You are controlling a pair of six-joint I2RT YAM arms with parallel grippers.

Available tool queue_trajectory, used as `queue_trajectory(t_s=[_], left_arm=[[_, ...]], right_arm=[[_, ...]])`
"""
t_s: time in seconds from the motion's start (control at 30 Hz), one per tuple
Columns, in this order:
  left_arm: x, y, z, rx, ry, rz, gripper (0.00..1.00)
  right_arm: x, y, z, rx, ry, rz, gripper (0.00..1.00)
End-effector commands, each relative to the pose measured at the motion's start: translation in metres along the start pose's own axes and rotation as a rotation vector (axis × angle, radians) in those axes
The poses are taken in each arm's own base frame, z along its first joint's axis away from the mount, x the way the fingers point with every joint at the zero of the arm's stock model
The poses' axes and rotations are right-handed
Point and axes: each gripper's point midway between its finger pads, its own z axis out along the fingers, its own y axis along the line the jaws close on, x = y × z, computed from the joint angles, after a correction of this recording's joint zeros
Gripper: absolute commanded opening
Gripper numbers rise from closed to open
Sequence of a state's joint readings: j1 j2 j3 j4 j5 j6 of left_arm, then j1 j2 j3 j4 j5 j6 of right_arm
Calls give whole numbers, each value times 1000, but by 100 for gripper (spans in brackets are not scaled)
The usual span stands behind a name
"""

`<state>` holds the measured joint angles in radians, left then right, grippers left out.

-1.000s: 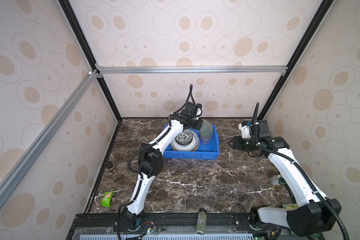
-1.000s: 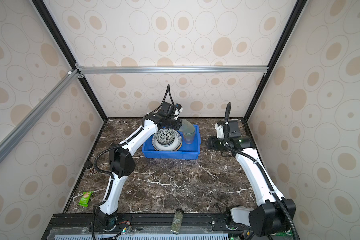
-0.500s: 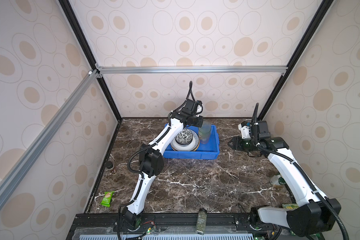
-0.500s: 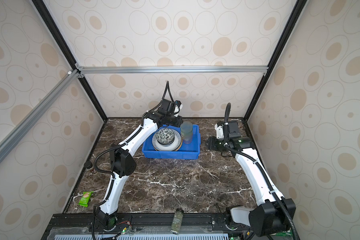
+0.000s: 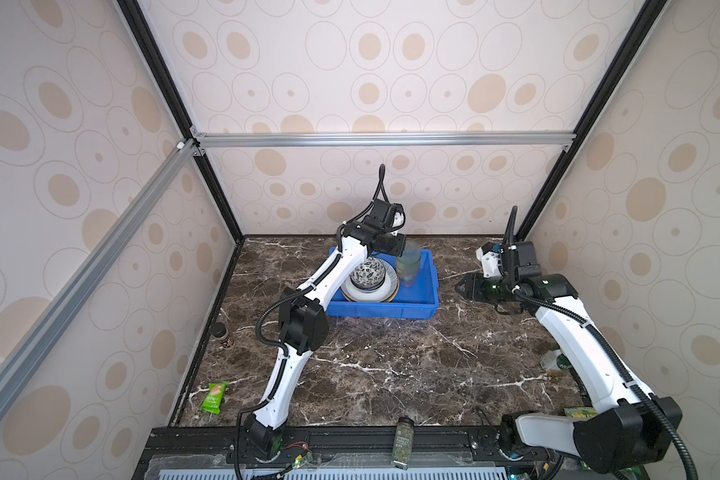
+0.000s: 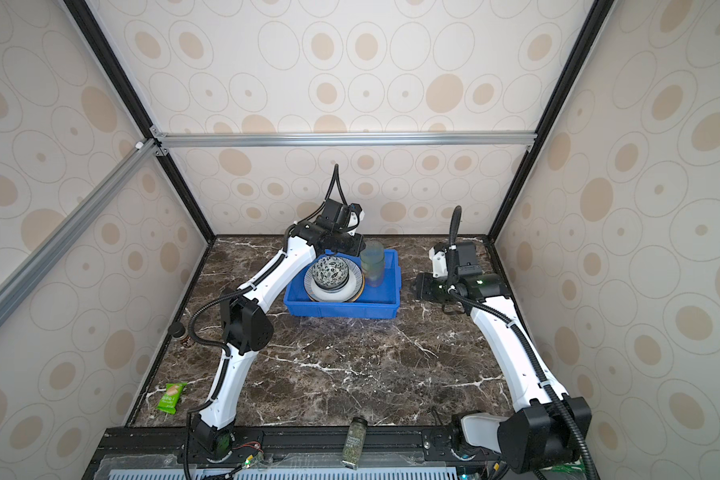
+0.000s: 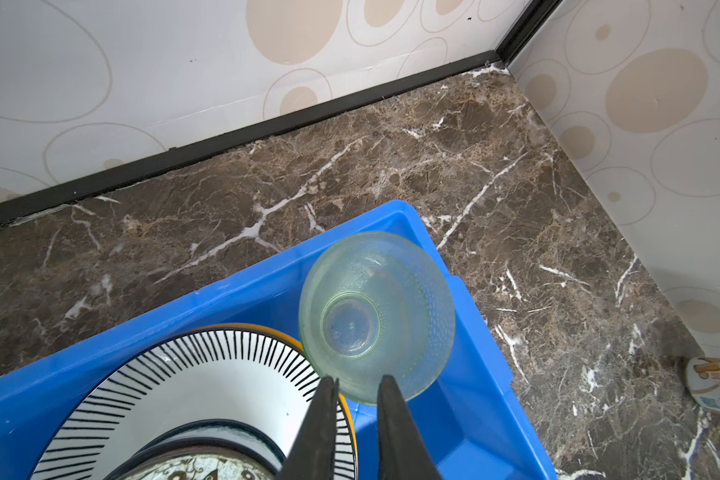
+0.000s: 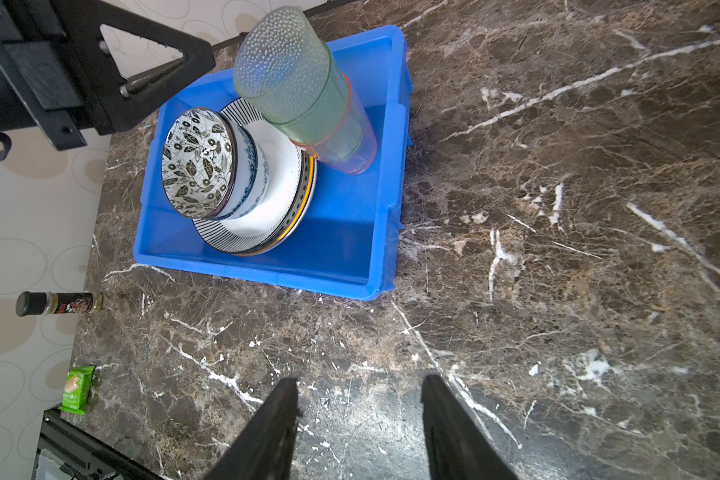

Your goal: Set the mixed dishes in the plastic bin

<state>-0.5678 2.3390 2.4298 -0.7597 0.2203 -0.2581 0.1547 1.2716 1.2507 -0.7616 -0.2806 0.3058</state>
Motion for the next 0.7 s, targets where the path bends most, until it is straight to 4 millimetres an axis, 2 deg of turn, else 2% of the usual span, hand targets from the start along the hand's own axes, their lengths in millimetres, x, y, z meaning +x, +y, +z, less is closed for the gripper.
queue_trajectory(t_s=[0.0,0.17,0.33,0.5,0.67], left_arm=[[-21,-8,-45,-33,-58,71,22],[-30,7,-82,-148,-115,144,24],[-27,36,-113,-254,-137,131,32],[-11,84,-141,-382,-169,82,38],[3,135,-181,-479,-250,-22,43]], right_arm=[[-6,-1,-1,-3,-19,-1,51],[-15,2,1,-12,-38,0,52],[-27,4,2,-10,-69,-20,55],[-38,1,5,9,-106,-57,57],[-44,-12,12,88,-103,-89,60]])
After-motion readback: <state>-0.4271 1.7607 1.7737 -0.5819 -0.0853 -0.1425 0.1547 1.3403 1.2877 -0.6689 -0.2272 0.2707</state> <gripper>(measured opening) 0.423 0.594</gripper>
